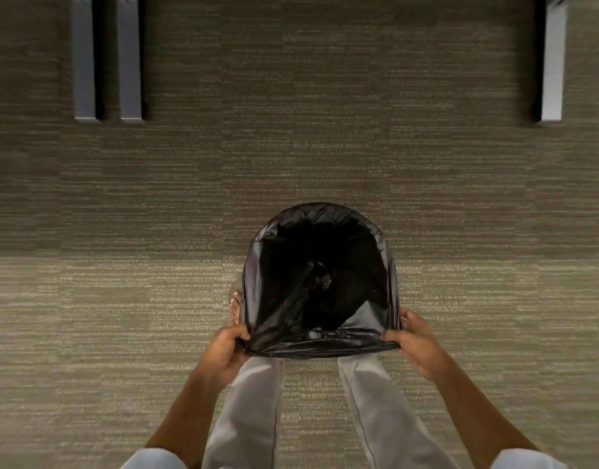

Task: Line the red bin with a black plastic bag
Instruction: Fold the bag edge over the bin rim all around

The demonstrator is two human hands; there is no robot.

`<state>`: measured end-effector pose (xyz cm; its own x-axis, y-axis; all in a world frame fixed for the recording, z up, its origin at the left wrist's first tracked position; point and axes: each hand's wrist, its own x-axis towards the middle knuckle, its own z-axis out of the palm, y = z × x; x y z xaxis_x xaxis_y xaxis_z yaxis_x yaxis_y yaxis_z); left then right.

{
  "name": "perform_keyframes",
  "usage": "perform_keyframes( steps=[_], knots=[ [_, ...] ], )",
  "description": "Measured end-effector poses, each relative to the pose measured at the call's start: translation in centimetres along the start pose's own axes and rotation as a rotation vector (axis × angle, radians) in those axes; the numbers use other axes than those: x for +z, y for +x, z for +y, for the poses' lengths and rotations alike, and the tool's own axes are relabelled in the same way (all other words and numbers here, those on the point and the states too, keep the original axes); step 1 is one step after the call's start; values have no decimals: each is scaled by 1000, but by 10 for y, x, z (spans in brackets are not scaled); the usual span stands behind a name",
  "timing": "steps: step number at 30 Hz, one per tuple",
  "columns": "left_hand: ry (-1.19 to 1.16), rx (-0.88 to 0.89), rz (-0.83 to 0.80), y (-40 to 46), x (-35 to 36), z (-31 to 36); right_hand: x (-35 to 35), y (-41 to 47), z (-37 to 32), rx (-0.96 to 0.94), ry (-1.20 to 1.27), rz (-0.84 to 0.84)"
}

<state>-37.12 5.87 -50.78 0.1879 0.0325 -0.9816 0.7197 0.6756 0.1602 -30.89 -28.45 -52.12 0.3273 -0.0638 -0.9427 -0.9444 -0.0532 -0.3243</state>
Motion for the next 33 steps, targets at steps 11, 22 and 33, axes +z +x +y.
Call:
perform_keyframes(
  steps=[11,22,33],
  knots=[
    [-129,-25,-48,9,-17,-10,-13,-6,7,103,150,-69],
    [470,-160,101,29,-16,-18,2,-2,22,69,-588,-132],
    [336,-30,321,53,6,11,10,32,-25,120,-263,79]
  ],
)
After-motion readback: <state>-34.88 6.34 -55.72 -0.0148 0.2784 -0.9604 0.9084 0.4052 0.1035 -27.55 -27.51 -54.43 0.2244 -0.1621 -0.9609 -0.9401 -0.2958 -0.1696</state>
